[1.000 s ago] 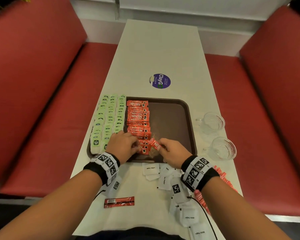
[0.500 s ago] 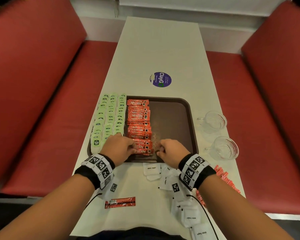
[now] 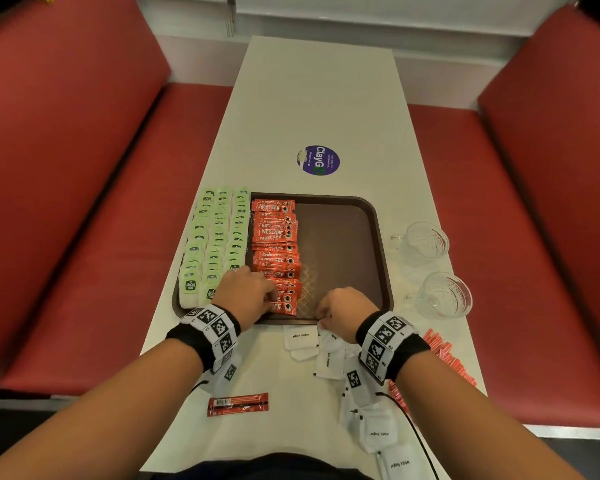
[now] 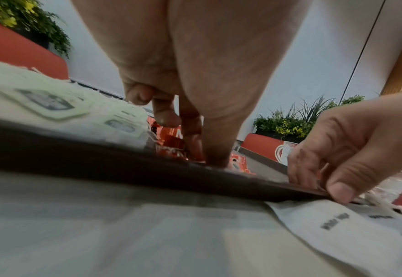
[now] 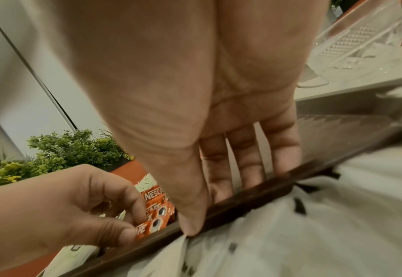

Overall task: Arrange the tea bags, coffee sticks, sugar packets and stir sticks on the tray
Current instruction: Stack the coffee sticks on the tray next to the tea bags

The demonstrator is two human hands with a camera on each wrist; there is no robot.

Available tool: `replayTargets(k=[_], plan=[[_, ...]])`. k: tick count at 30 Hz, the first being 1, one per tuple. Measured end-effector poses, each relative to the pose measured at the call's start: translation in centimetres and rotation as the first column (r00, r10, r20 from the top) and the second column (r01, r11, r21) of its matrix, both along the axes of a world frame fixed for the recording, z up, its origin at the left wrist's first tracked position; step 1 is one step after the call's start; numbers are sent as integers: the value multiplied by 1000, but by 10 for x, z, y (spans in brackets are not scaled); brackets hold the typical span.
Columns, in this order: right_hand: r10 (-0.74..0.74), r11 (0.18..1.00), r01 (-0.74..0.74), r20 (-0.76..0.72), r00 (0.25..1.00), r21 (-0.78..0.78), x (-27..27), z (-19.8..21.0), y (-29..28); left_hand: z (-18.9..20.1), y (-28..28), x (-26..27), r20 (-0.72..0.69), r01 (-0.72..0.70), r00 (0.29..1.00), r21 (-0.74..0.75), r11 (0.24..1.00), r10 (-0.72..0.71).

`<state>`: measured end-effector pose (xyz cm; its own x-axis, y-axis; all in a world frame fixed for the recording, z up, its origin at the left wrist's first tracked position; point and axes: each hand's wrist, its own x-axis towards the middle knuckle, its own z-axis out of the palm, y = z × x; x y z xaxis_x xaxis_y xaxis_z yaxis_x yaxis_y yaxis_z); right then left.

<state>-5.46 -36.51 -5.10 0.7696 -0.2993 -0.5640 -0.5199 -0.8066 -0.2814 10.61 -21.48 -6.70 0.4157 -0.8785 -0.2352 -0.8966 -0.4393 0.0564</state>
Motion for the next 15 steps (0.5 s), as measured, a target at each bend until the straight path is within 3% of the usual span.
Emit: replayTargets(k=[9, 15], plan=[[0, 998, 8, 115, 993, -67, -6, -1, 12, 20, 23, -8, -131, 43, 990, -84, 996, -54], [71, 997, -64, 313, 947, -33, -5, 8, 38, 21, 82, -21, -220, 267, 948, 159, 951, -229]])
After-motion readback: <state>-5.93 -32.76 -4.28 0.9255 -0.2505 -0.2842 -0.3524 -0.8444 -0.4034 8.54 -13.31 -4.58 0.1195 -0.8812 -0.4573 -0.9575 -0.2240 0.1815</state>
